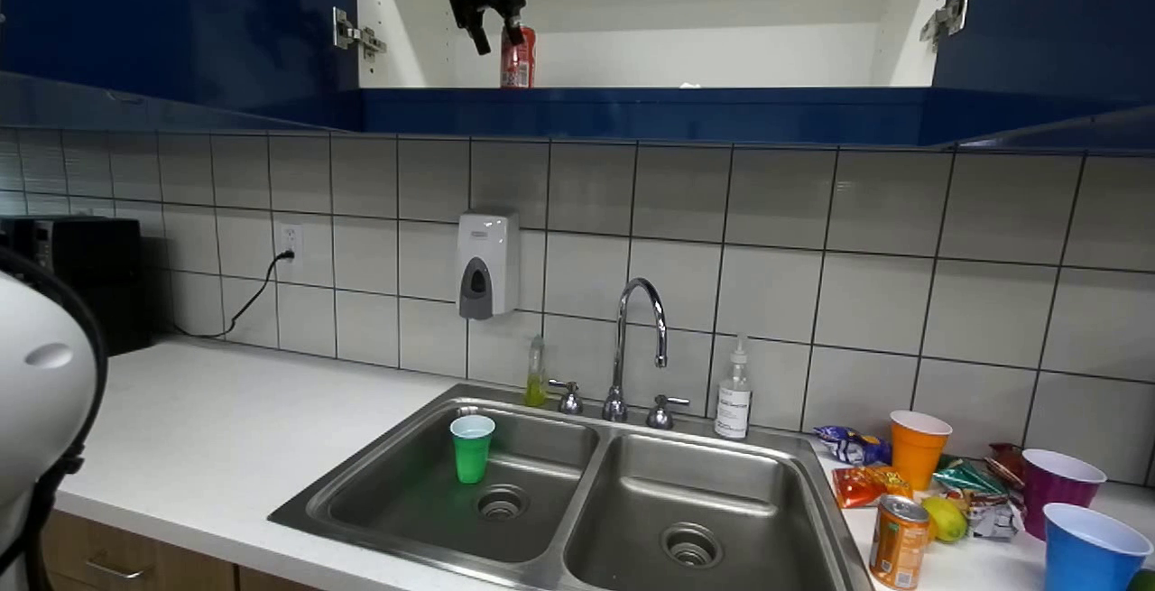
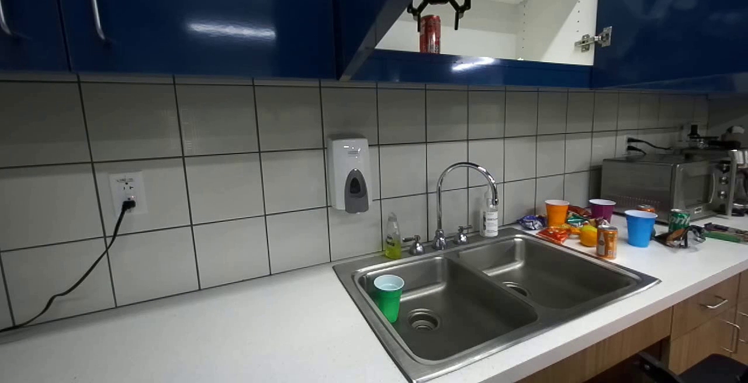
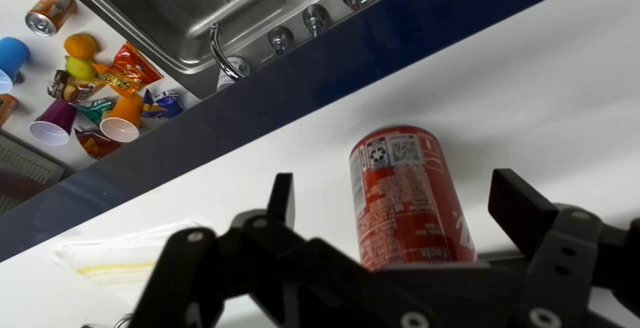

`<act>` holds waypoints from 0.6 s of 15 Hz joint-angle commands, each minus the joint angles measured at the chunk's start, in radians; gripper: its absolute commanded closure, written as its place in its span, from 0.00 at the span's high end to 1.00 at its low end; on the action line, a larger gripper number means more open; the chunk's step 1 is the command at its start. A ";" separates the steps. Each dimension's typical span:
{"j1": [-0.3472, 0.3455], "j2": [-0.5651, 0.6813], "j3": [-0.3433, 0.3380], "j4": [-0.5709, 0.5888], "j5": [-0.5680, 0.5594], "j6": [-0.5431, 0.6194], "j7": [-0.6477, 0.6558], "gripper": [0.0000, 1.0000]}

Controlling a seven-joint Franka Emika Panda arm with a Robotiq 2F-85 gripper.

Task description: Put the Cola can in the open cabinet

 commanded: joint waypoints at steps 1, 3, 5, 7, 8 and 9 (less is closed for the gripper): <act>-0.010 -0.100 -0.006 -0.148 0.026 0.039 0.016 1.00; -0.008 -0.137 -0.008 -0.208 0.031 0.050 0.013 1.00; -0.006 -0.177 -0.009 -0.268 0.036 0.064 0.012 1.00; -0.005 -0.221 -0.010 -0.333 0.049 0.080 0.012 1.00; -0.004 -0.246 -0.011 -0.369 0.058 0.092 0.010 1.00; -0.003 -0.269 -0.012 -0.402 0.065 0.101 0.009 1.00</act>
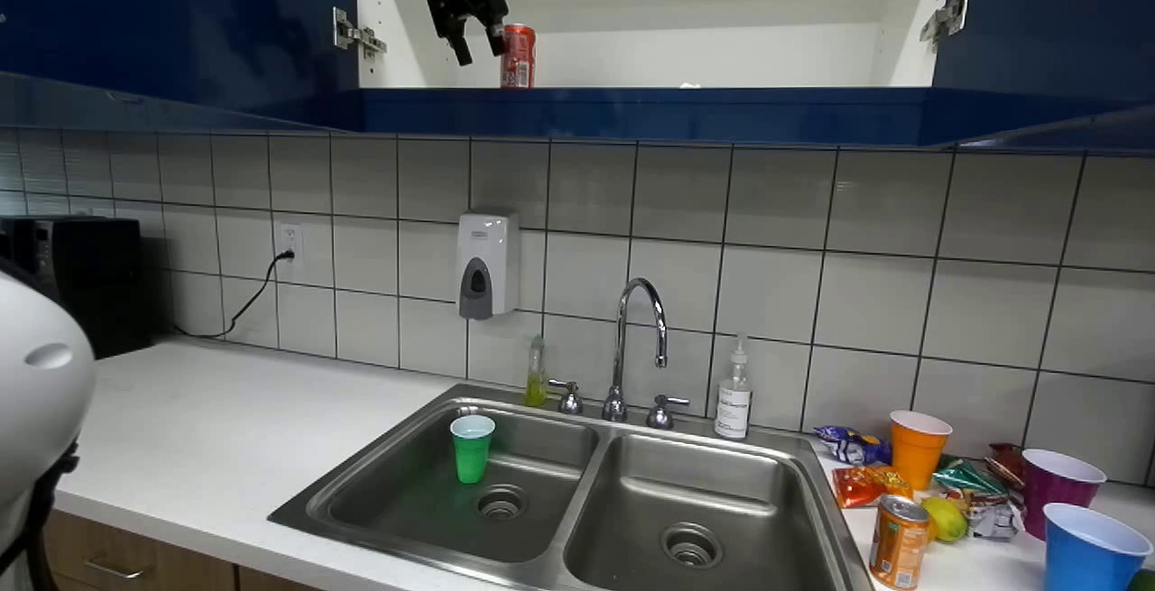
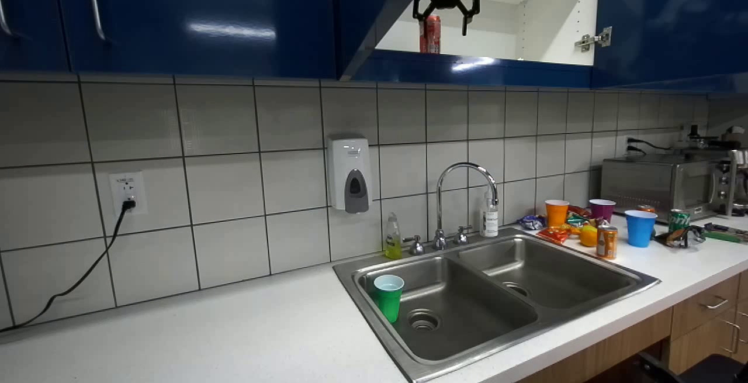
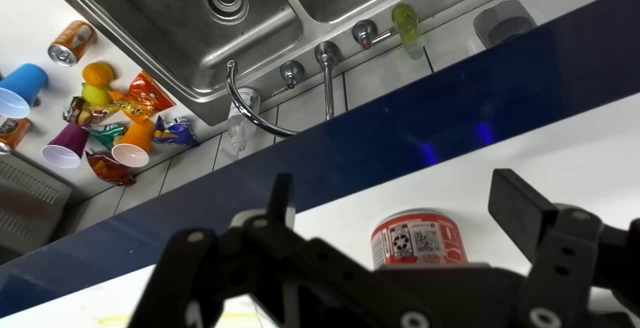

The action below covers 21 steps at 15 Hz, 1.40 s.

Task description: Put the Cola can in the open cabinet

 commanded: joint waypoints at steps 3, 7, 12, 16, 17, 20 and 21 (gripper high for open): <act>0.001 -0.174 -0.009 -0.241 0.052 0.071 0.004 1.00; 0.015 -0.258 -0.016 -0.361 0.085 0.074 -0.004 1.00; 0.018 -0.329 -0.011 -0.479 0.126 0.059 -0.028 1.00; 0.019 -0.364 -0.013 -0.559 0.159 0.050 -0.061 1.00; 0.018 -0.372 -0.012 -0.578 0.164 0.047 -0.069 1.00; 0.018 -0.385 -0.015 -0.626 0.182 0.045 -0.092 1.00; 0.017 -0.389 -0.016 -0.643 0.186 0.046 -0.097 1.00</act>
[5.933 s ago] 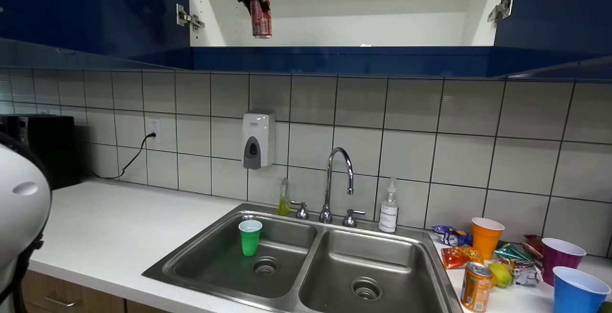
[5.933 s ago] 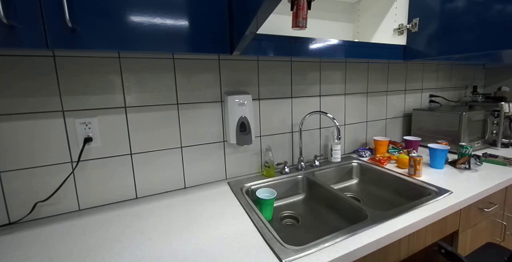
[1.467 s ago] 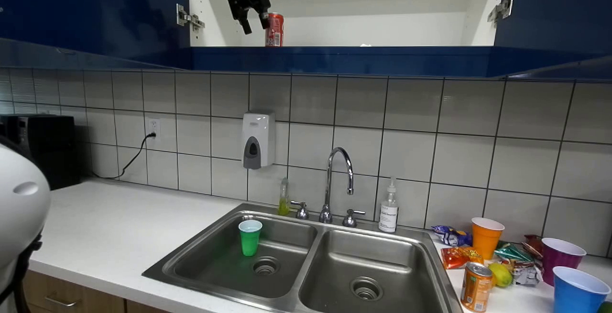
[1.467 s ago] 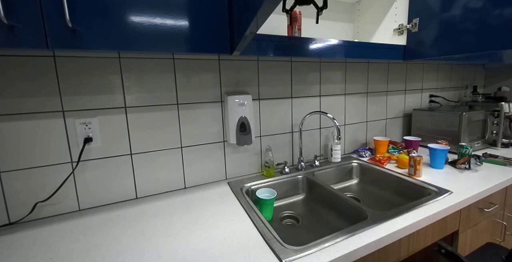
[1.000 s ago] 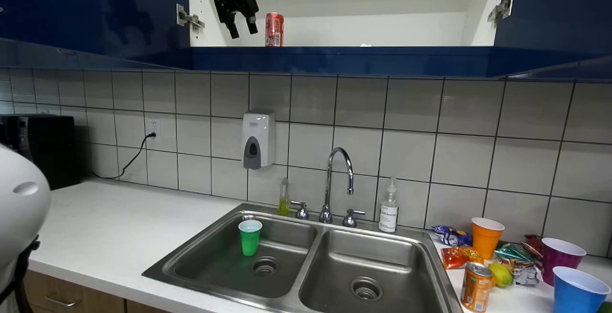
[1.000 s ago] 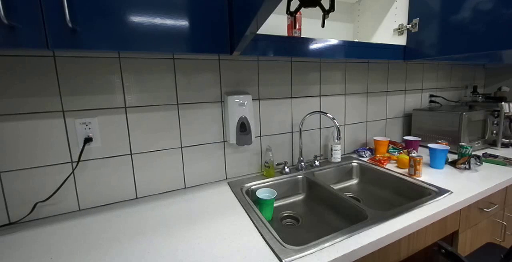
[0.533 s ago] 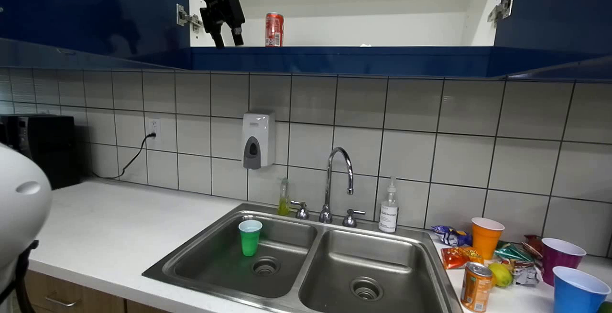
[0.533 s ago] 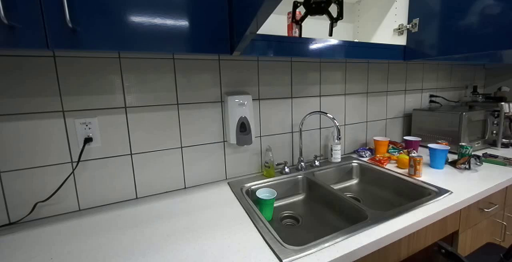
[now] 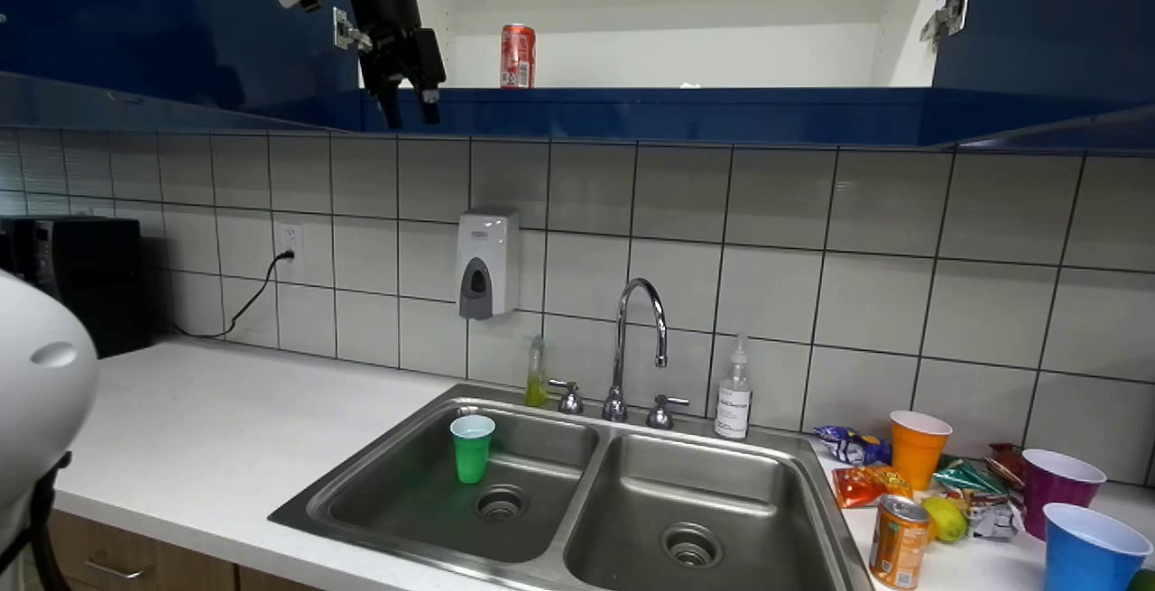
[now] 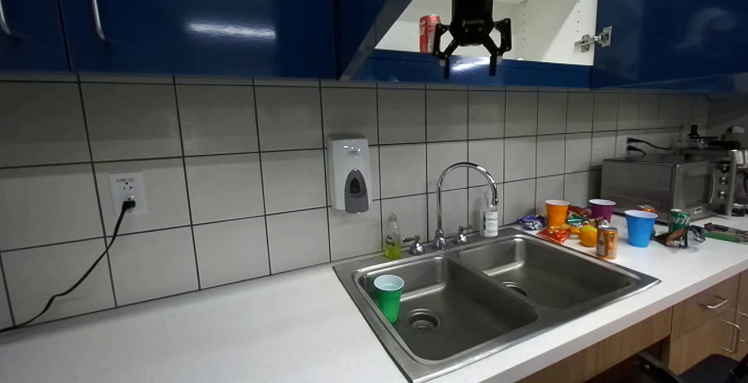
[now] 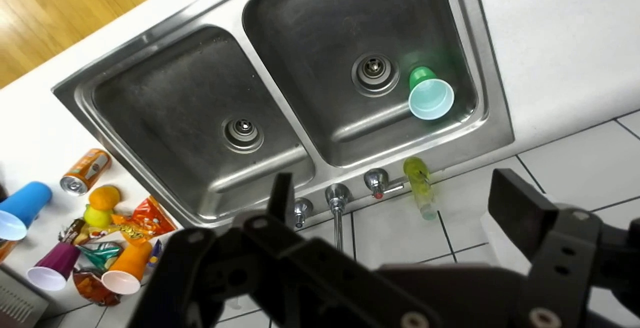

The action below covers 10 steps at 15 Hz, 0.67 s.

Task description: Put the Cola can in the open cabinet

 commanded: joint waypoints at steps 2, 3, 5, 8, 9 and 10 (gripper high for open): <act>0.004 -0.040 -0.017 -0.083 0.036 -0.002 -0.065 1.00; 0.004 -0.042 -0.019 -0.096 0.034 -0.002 -0.078 1.00; 0.004 -0.044 -0.023 -0.123 0.034 -0.004 -0.099 1.00; 0.004 -0.049 -0.026 -0.164 0.031 -0.001 -0.120 1.00; 0.004 -0.048 -0.028 -0.174 0.030 -0.002 -0.128 1.00; 0.004 -0.052 -0.028 -0.188 0.028 0.000 -0.132 1.00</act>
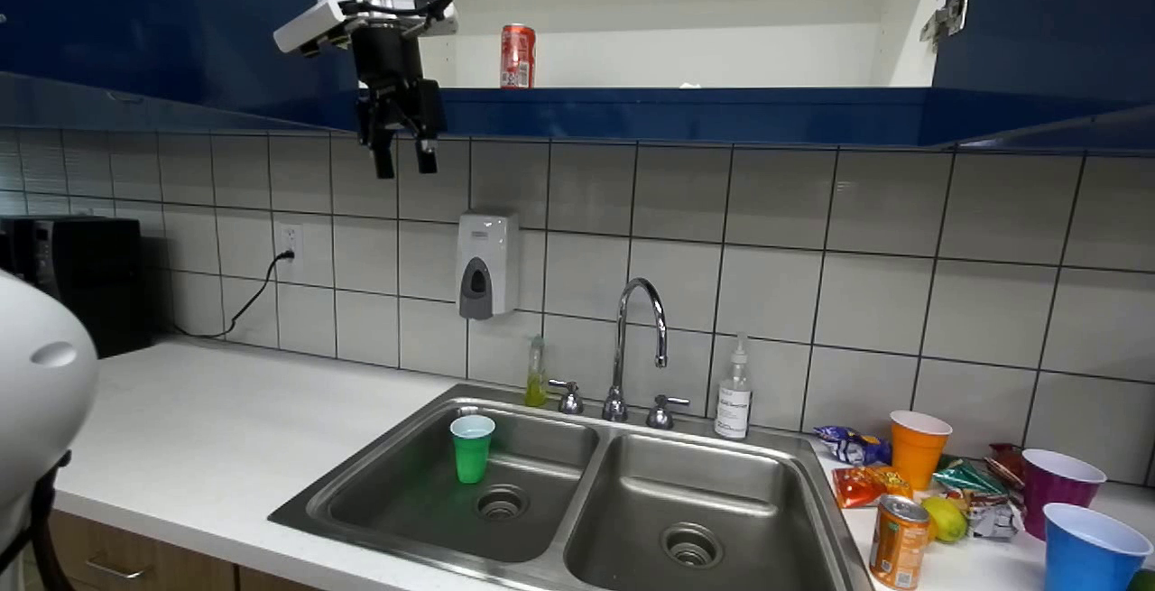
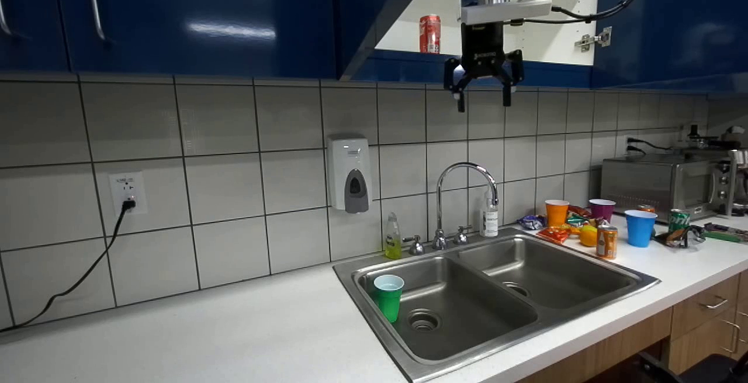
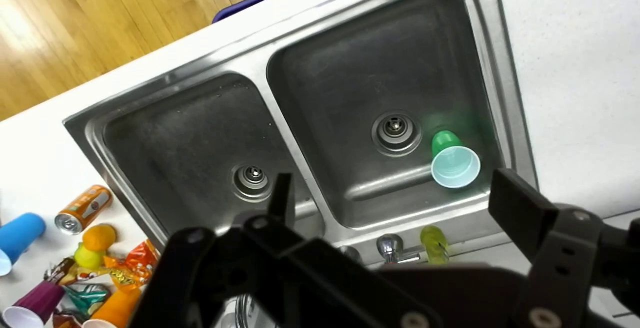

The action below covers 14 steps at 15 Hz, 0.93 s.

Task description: Put the Cola can in the open cabinet

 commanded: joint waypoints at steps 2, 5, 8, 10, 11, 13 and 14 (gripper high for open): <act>0.003 -0.039 -0.012 -0.070 0.016 0.000 -0.044 1.00; 0.001 -0.054 -0.015 -0.105 0.018 0.002 -0.045 1.00; -0.002 -0.070 -0.018 -0.135 0.016 0.004 -0.043 1.00; -0.003 -0.083 -0.018 -0.152 0.018 0.005 -0.033 1.00; -0.008 -0.044 -0.008 -0.121 0.003 -0.001 -0.017 1.00; -0.009 -0.055 -0.009 -0.133 0.003 -0.001 -0.017 1.00; -0.009 -0.058 -0.009 -0.135 0.004 -0.001 -0.017 1.00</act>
